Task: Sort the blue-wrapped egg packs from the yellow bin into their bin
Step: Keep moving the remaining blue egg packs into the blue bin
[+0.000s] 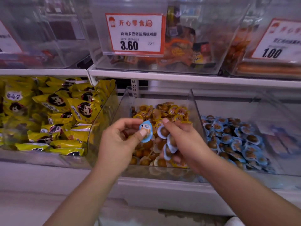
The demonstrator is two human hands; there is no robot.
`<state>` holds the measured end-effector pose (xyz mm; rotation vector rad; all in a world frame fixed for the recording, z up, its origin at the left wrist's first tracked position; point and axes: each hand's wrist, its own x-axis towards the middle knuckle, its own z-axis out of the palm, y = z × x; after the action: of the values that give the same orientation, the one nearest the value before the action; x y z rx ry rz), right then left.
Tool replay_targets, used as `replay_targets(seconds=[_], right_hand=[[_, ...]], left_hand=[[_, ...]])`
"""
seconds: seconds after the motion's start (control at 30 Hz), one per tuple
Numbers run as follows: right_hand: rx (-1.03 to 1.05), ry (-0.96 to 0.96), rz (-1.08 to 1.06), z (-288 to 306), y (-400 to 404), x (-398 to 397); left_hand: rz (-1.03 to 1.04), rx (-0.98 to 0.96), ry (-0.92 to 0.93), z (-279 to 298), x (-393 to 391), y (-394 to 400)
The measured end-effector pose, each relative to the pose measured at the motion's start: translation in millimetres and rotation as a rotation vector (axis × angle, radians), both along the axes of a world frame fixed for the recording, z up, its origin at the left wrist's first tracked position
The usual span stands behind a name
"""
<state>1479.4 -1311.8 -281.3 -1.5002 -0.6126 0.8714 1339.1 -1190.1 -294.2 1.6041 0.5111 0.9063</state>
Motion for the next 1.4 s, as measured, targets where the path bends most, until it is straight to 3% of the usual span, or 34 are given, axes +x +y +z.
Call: replay_targets(seconds=[0.1,0.23,0.33,0.43,0.53,0.67,0.7,0.83,0.93,1.03,1.23,1.33,1.4], right_hand=[[0.118,0.301,0.079,7.0,-5.2,-6.4],[0.15,0.289,-0.039,11.4,-13.8,-4.2],[0.203,0.275,-0.168,20.6,-26.4,16.7],[0.266,0.098,-0.31,32.0,-45.4,54.0],[0.152,-0.055,-0.499,26.3,-63.3,94.4],[0.139,0.313,-0.459,8.4,-74.1,130.9],[0.099,0.287,-0.42,4.0,-76.7,138.9],[-0.145,-0.192,-0.542,-1.4,-81.3,151.2],[-0.039,-0.356,-0.64,0.6,-73.4,141.3],[0.047,-0.632,-0.606,11.0,-58.5,115.6],[0.039,-1.012,-0.089,21.8,-1.4,32.3],[-0.199,-1.174,0.295,2.7,63.6,14.7],[-0.435,-1.297,0.44,-16.6,111.1,18.0]], left_hand=[[0.062,0.096,-0.005,-1.8,19.2,-18.2],[0.017,0.214,-0.004,2.6,34.9,-33.3],[0.059,0.192,0.029,2.9,38.1,-29.6],[0.078,0.452,0.289,-4.6,36.3,-14.1],[0.055,0.742,0.642,-16.9,37.6,-4.5],[-0.053,0.677,0.871,-27.6,43.9,-0.7],[-0.07,0.67,0.889,-30.4,44.5,1.2],[-0.084,0.738,0.94,-30.3,44.4,2.1],[-0.088,0.791,0.98,-21.5,38.5,-2.1],[-0.136,0.834,0.981,-11.7,25.9,-4.5],[-0.192,0.88,0.902,-10.7,-10.8,-9.1],[-0.169,0.898,0.892,-19.9,-22.9,-9.8],[-0.145,0.873,0.888,-25.6,-26.6,-9.0]])
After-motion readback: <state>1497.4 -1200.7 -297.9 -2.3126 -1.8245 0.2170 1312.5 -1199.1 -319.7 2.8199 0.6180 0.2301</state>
